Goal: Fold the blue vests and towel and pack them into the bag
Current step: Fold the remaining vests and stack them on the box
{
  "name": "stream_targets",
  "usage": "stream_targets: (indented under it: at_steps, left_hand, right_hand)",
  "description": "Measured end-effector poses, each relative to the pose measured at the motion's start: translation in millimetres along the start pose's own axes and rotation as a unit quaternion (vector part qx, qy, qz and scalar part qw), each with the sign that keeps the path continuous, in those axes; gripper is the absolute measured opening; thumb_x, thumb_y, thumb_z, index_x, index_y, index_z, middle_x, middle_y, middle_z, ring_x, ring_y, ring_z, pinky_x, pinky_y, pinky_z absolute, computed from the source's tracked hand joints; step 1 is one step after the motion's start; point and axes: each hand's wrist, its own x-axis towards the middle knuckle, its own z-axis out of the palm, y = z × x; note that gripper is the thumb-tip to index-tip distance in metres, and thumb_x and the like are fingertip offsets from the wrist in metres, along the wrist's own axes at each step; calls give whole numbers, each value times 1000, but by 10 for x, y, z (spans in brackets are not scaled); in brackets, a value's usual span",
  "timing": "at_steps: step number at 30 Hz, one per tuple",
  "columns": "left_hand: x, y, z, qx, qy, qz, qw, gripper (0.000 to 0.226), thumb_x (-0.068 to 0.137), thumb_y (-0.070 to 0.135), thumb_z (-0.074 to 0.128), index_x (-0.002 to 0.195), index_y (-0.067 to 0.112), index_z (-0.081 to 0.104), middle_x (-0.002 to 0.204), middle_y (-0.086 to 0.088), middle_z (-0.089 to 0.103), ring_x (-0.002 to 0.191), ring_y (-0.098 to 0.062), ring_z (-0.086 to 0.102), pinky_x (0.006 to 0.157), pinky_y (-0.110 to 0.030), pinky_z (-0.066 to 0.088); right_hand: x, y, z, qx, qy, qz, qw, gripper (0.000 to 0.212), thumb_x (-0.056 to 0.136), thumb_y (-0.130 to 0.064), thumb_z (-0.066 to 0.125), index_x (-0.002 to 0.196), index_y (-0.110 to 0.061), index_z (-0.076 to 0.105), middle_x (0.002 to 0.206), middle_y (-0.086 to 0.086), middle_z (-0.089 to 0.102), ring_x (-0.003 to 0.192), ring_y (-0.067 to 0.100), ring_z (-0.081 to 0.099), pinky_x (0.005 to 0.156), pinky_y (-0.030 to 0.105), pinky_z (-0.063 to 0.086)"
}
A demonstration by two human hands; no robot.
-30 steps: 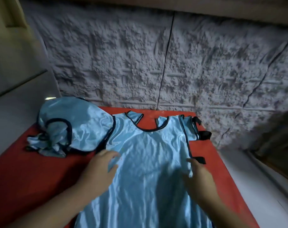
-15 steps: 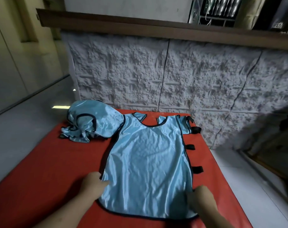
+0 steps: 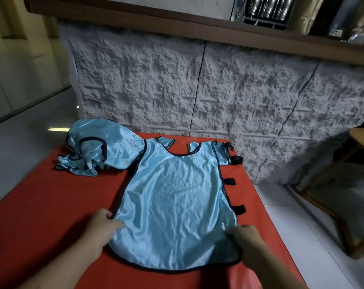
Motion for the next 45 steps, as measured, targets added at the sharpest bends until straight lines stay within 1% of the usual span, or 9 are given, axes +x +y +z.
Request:
stream_targets:
  at_steps: [5, 8, 13, 16, 24, 28, 34, 38, 45]
  left_hand:
    - [-39, -60, -73, -4, -37, -49, 998, 36, 71, 10, 80, 99, 13, 58, 96, -17, 71, 88, -35, 70, 80, -50, 57]
    - [-108, -85, -69, 0, -28, -38, 999, 31, 77, 5, 79, 99, 10, 57, 98, -20, 69, 82, -32, 65, 68, -38, 49]
    - [-135, -143, -27, -34, -11, -46, 998, 30, 81, -1, 77, 100, 11, 57, 96, -19, 69, 88, -35, 68, 76, -45, 56]
    - [-130, -160, -33, 21, 14, -26, 999, 15, 79, 4, 80, 81, 10, 67, 82, -14, 73, 82, -34, 70, 75, -45, 58]
    - [-64, -277, -77, 84, 48, -41, 994, 33, 78, 17, 83, 69, -11, 68, 61, -20, 69, 51, -31, 66, 53, -39, 55]
    - [-138, -234, -61, 68, 58, -52, 995, 33, 82, 13, 81, 64, -10, 65, 59, -20, 66, 52, -33, 67, 49, -38, 57]
    - [-220, -204, -38, 38, 51, -68, 996, 31, 89, 14, 76, 76, -10, 60, 73, -18, 61, 47, -34, 66, 63, -55, 62]
    - [-259, -181, -50, 53, 53, -65, 995, 34, 92, 19, 72, 77, -8, 59, 73, -19, 61, 47, -38, 68, 51, -40, 58]
    - [-298, -123, -50, 50, 43, -50, 997, 34, 94, 22, 71, 82, -8, 61, 77, -20, 63, 48, -35, 69, 61, -48, 60]
  right_hand:
    - [30, 74, -149, 33, -115, 113, 986, 30, 79, 12, 61, 108, 19, 65, 95, 32, 70, 71, 38, 66, 55, 39, 59]
    - [6, 35, -214, 63, -118, 104, 986, 29, 78, 12, 64, 106, 20, 66, 99, 34, 71, 75, 41, 69, 62, 41, 61]
    - [30, 18, -285, 114, -70, 67, 989, 27, 70, 12, 74, 95, 18, 67, 84, 33, 71, 73, 40, 68, 78, 50, 57]
    - [99, 76, -291, 99, -21, 75, 992, 27, 70, 14, 79, 93, 18, 66, 86, 36, 70, 81, 46, 71, 84, 60, 57]
    - [312, 233, -372, 101, -45, 104, 988, 47, 64, -1, 90, 104, 11, 70, 92, 26, 75, 85, 39, 74, 68, 38, 59]
    - [359, 277, -391, 87, -61, 109, 988, 67, 46, -14, 100, 103, 7, 70, 92, 24, 76, 86, 39, 75, 84, 52, 61]
    - [293, 229, -315, 54, -33, 124, 990, 57, 65, -35, 95, 101, 2, 70, 80, 18, 72, 69, 30, 67, 62, 36, 51]
    - [259, 175, -341, 64, -45, 112, 991, 54, 71, -41, 90, 98, -1, 68, 79, 15, 68, 68, 29, 64, 56, 32, 50]
    - [169, 130, -566, 59, -127, 136, 981, 11, 96, -12, 64, 101, -3, 62, 63, 7, 65, 57, 20, 59, 41, 24, 47]
